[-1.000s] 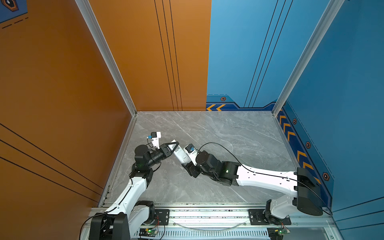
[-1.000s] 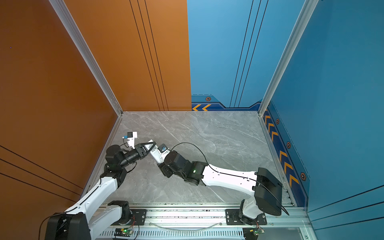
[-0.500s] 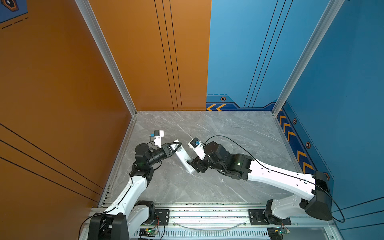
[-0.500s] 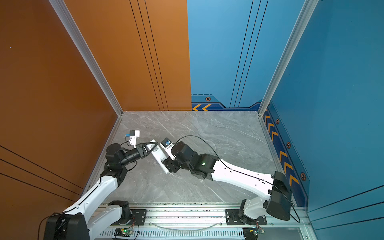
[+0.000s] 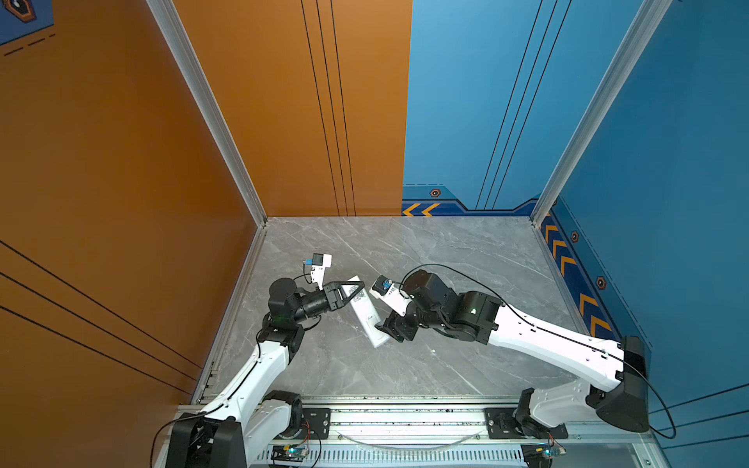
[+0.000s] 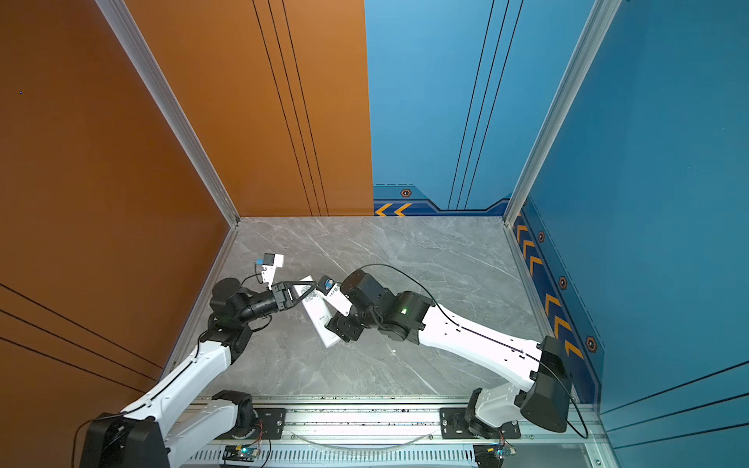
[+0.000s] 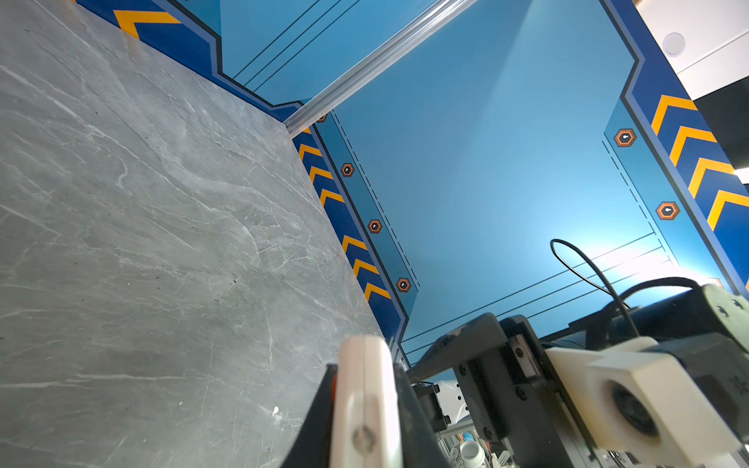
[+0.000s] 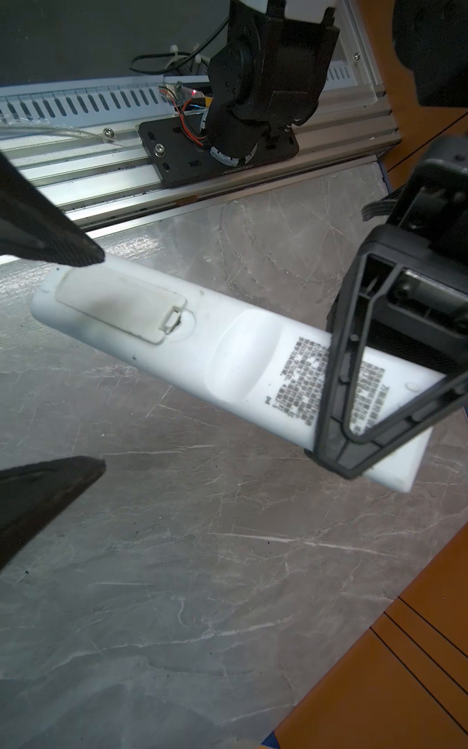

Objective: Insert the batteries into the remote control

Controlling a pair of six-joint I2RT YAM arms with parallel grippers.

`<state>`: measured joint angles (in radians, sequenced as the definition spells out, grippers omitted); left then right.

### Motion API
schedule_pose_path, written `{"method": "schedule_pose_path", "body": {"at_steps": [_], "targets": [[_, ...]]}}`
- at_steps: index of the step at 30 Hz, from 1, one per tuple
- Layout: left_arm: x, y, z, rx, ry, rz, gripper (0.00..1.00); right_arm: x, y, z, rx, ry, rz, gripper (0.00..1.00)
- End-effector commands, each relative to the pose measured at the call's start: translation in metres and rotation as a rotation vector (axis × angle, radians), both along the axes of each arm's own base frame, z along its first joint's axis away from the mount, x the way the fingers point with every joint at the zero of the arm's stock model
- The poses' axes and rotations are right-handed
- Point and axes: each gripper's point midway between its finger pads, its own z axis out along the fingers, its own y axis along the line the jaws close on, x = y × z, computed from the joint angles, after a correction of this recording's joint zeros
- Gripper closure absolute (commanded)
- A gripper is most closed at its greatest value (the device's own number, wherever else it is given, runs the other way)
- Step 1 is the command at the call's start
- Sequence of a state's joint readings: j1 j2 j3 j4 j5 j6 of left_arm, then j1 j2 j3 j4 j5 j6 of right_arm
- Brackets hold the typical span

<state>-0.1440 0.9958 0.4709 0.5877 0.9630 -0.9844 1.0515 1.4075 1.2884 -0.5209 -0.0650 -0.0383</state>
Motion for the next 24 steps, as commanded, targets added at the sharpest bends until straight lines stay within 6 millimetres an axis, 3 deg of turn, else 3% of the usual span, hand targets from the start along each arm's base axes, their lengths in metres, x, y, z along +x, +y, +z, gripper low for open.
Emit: {"method": "schedule_pose_path", "body": {"at_steps": [1,24], "targets": [[-0.008,-0.006,0.027,-0.005,-0.108,-0.052,1.0,0.002,-0.006,0.014,0.01,-0.014,-0.001,0.27],[-0.013,-0.012,0.028,-0.003,-0.117,-0.074,1.0,0.011,0.012,0.008,0.047,0.008,-0.016,0.27]]}}
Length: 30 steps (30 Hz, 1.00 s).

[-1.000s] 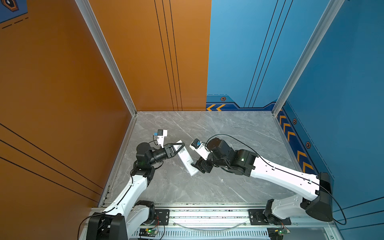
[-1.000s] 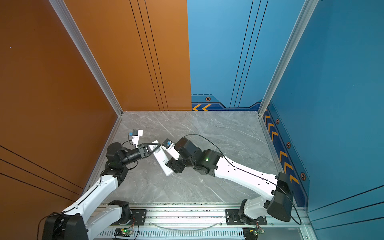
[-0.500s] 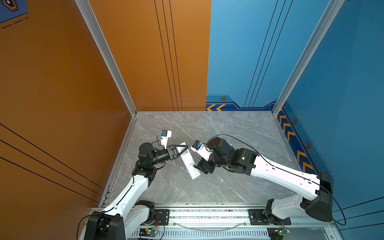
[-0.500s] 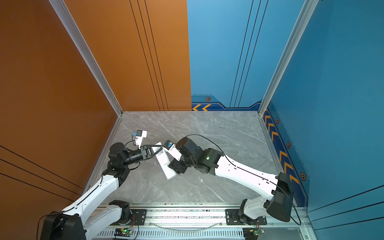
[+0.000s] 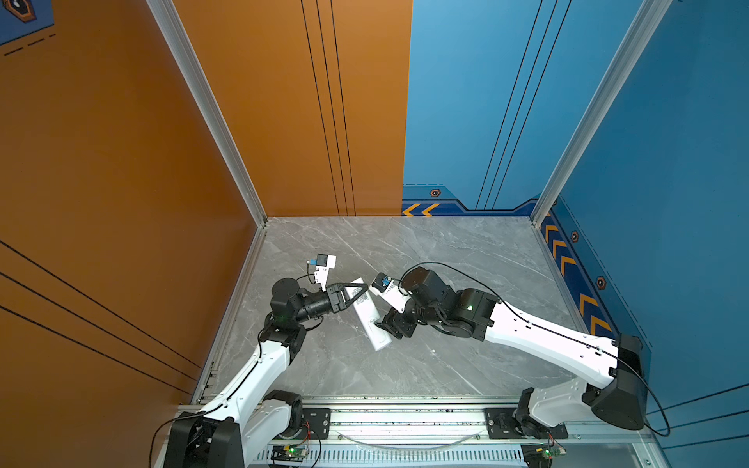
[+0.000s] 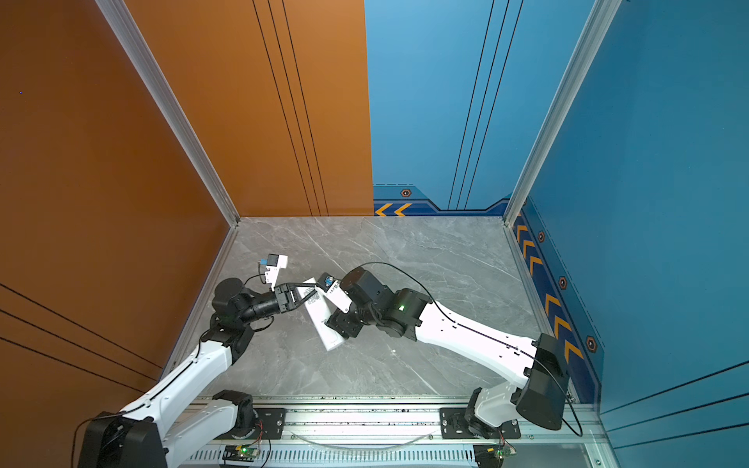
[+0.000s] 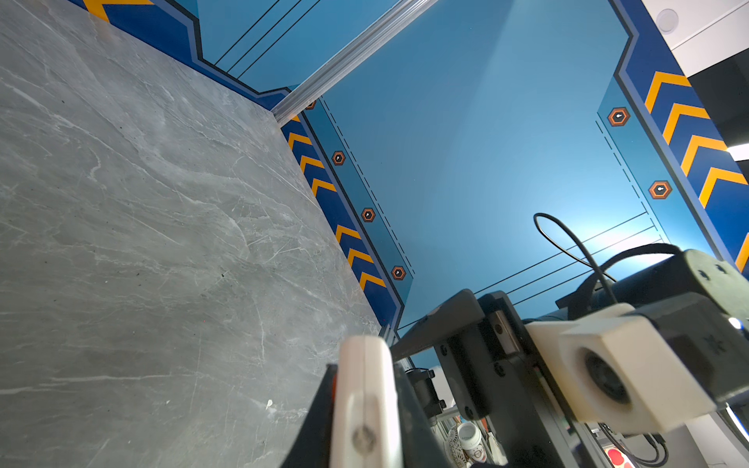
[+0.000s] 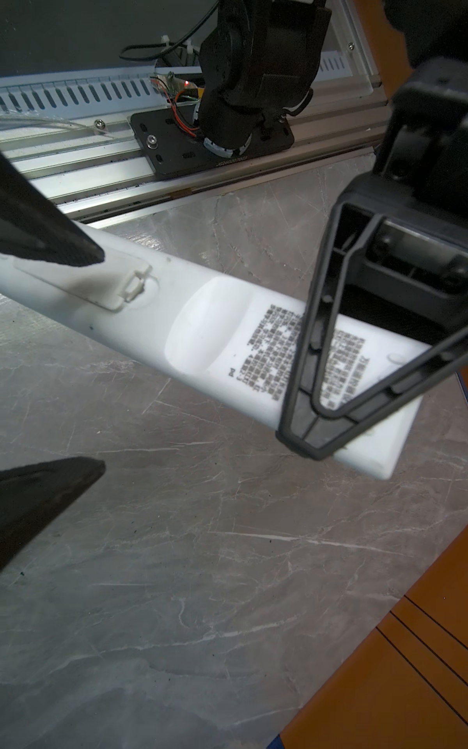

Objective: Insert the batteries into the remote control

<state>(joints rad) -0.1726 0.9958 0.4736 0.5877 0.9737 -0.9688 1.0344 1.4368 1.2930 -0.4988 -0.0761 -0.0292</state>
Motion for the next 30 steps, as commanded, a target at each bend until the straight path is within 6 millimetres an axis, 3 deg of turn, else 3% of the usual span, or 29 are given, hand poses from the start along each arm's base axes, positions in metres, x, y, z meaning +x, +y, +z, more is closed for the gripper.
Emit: {"method": "schedule_pose_path", "body": {"at_steps": [1,30], "targets": [[-0.006,-0.004,0.027,-0.01,-0.102,-0.035,1.0,0.003,0.008,0.012,0.041,-0.005,-0.002,0.27],[-0.007,-0.004,0.028,-0.012,-0.104,-0.038,1.0,0.019,0.004,-0.015,-0.034,0.019,-0.071,0.28]]}}
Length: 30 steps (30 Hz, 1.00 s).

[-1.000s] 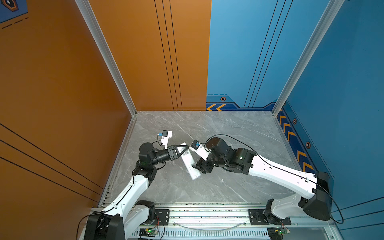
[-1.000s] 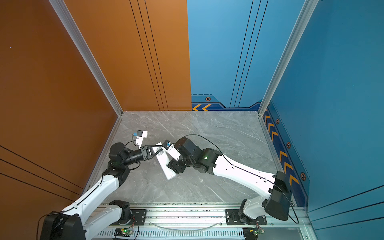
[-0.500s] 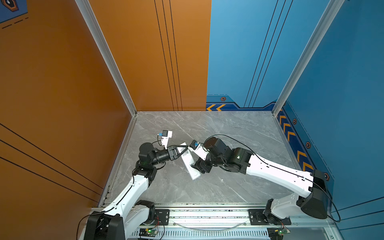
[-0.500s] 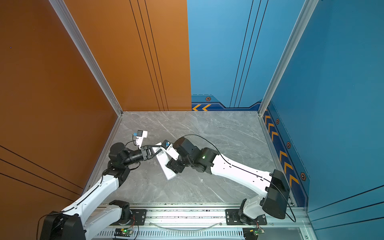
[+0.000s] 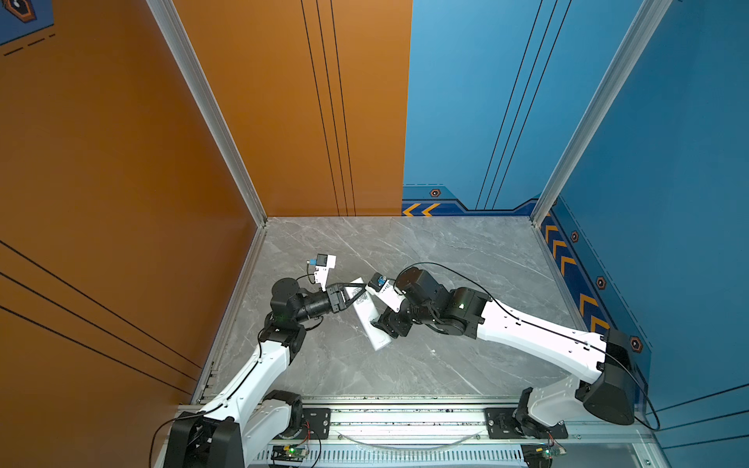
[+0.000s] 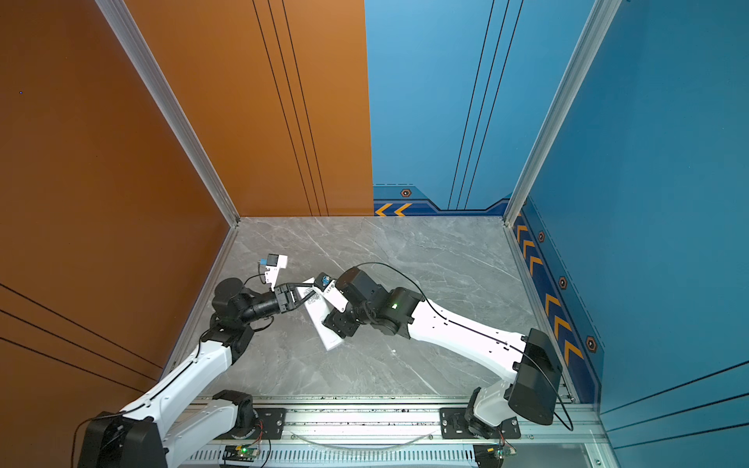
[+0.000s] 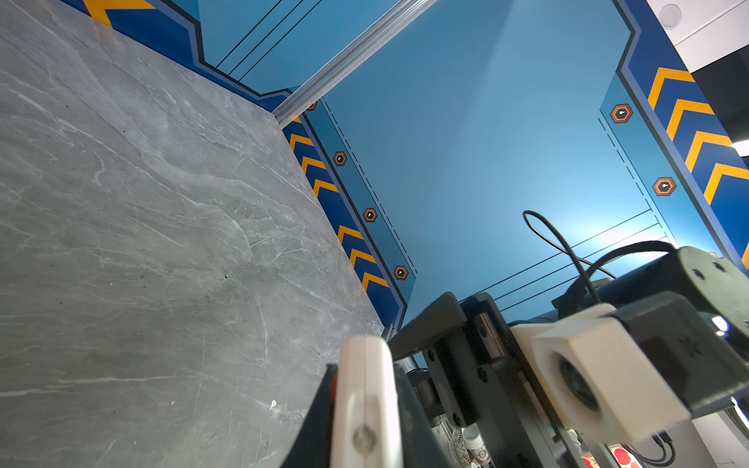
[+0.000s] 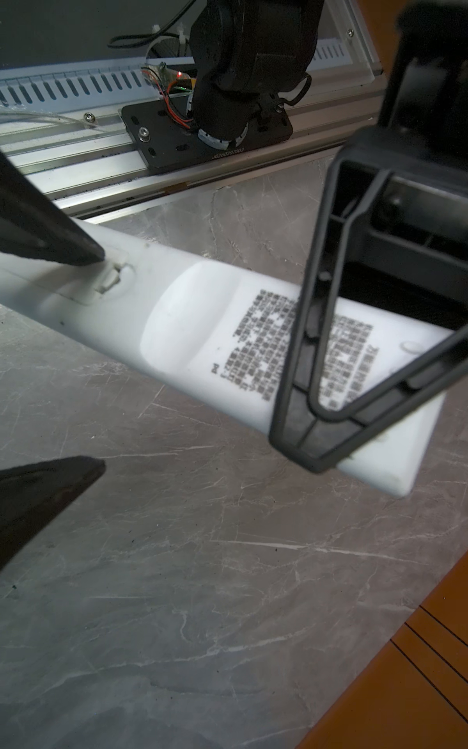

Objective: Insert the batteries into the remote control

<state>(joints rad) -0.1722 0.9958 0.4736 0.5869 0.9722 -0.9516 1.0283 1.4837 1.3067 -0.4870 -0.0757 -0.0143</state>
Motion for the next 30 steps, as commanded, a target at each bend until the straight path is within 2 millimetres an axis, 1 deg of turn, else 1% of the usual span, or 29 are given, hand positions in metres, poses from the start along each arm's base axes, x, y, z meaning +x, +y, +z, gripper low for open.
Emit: {"method": "schedule_pose_path", "body": {"at_steps": [1,11,13,16,19,20,23,25,27,30], "targets": [[-0.007,-0.004,0.028,-0.019,-0.087,-0.04,1.0,0.012,-0.003,-0.006,-0.029,-0.001,-0.055,0.28],[-0.007,-0.004,0.028,-0.018,-0.089,-0.04,1.0,0.015,-0.004,-0.016,-0.054,0.01,-0.066,0.28],[-0.007,-0.004,0.026,-0.014,-0.083,-0.039,1.0,0.015,-0.004,-0.015,-0.051,0.011,-0.065,0.28],[-0.005,-0.004,0.023,0.001,-0.073,-0.029,1.0,0.013,-0.003,-0.005,-0.028,0.0,-0.059,0.28],[-0.001,-0.002,0.015,0.021,-0.048,-0.005,1.0,0.009,-0.001,0.009,-0.008,-0.016,-0.05,0.27],[0.0,-0.001,0.012,0.028,-0.039,0.006,1.0,0.008,0.0,0.014,0.001,-0.021,-0.046,0.26],[0.01,0.004,-0.005,0.086,0.036,0.062,1.0,0.002,0.002,0.029,0.039,-0.033,-0.026,0.21],[0.015,0.008,-0.011,0.111,0.072,0.099,1.0,0.0,0.002,0.039,0.063,-0.04,-0.023,0.18],[0.02,0.012,-0.015,0.13,0.1,0.132,1.0,-0.001,0.001,0.046,0.081,-0.039,-0.026,0.16],[0.026,0.018,-0.023,0.177,0.139,0.177,1.0,-0.003,-0.002,0.049,0.1,-0.034,-0.037,0.14]]}}
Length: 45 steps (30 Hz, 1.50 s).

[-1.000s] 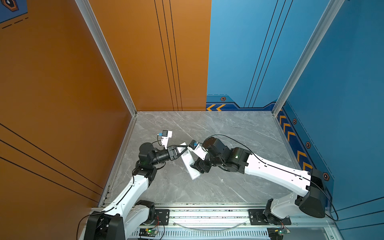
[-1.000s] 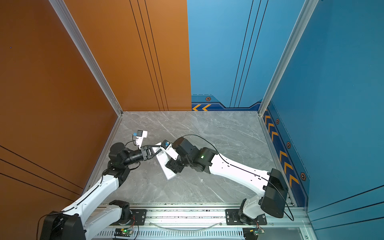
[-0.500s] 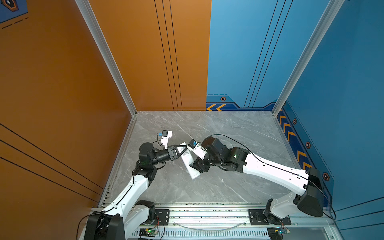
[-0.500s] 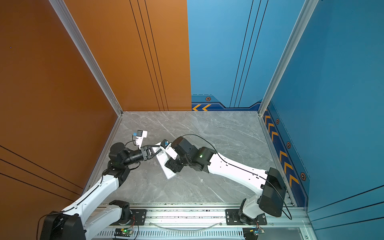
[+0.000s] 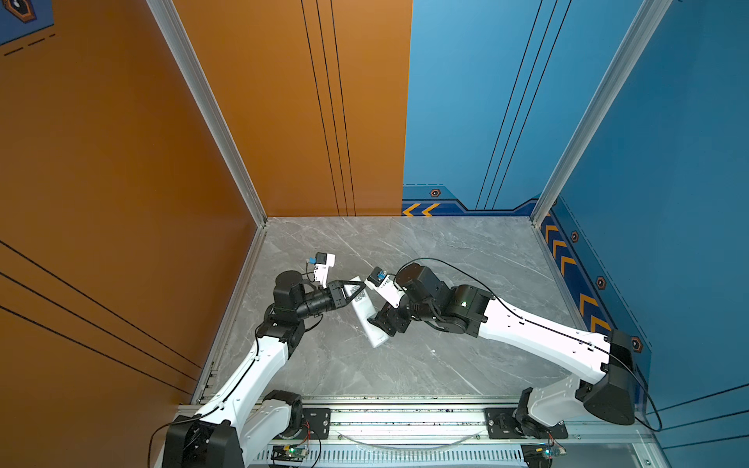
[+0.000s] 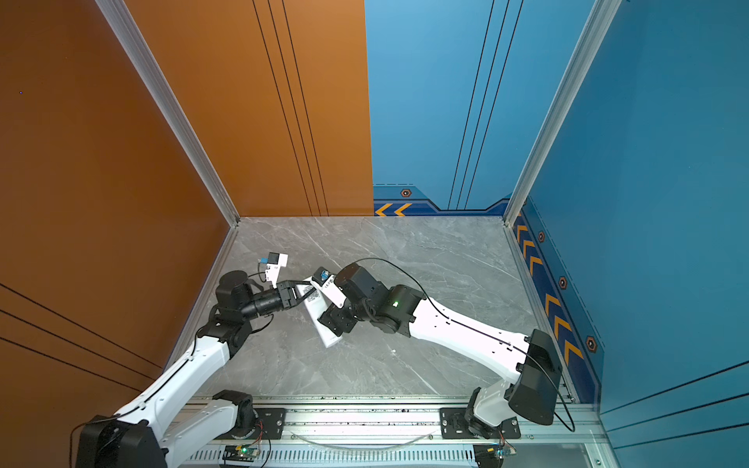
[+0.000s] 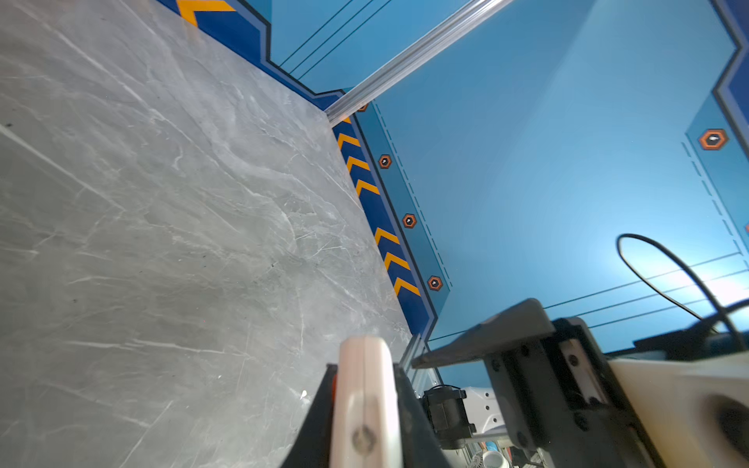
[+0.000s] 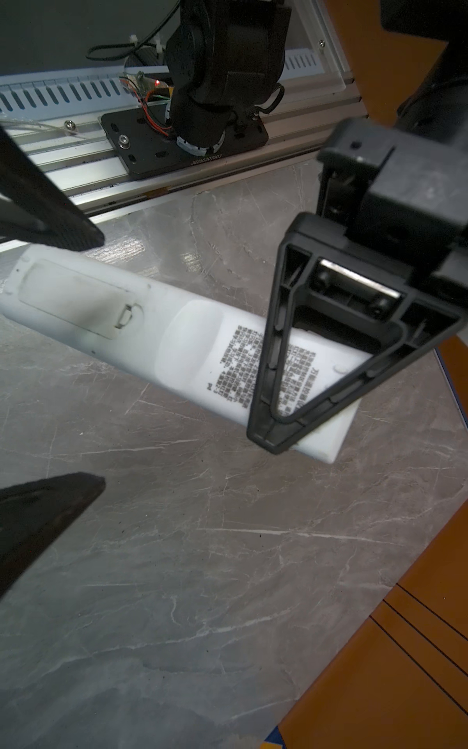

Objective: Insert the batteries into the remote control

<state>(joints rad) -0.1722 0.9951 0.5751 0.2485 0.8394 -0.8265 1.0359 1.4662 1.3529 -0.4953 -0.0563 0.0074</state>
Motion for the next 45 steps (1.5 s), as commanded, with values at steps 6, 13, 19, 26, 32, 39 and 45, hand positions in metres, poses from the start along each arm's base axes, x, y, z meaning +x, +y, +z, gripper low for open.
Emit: {"method": "schedule_pose_path", "body": {"at_steps": [6,13,19,26,32,39,45], "targets": [[0.015,0.017,-0.017,0.096,0.081,0.12,1.0,-0.007,-0.007,0.016,0.082,0.042,-0.04,0.1],[0.02,0.026,-0.025,0.113,0.144,0.192,1.0,-0.009,0.001,-0.002,0.183,0.194,-0.07,0.08],[0.02,0.034,-0.028,0.137,0.179,0.246,1.0,-0.012,0.009,-0.025,0.18,0.27,-0.062,0.08],[0.019,0.035,-0.028,0.135,0.184,0.254,1.0,-0.011,0.016,-0.058,0.13,0.352,-0.058,0.09],[0.016,0.035,-0.027,0.134,0.18,0.254,1.0,-0.008,0.02,-0.079,0.133,0.407,-0.067,0.09],[0.014,0.036,-0.031,0.138,0.183,0.257,1.0,-0.016,0.029,-0.097,0.135,0.467,-0.029,0.12],[0.015,0.037,-0.033,0.141,0.185,0.26,1.0,-0.018,0.035,-0.104,0.131,0.486,-0.021,0.15]]}}
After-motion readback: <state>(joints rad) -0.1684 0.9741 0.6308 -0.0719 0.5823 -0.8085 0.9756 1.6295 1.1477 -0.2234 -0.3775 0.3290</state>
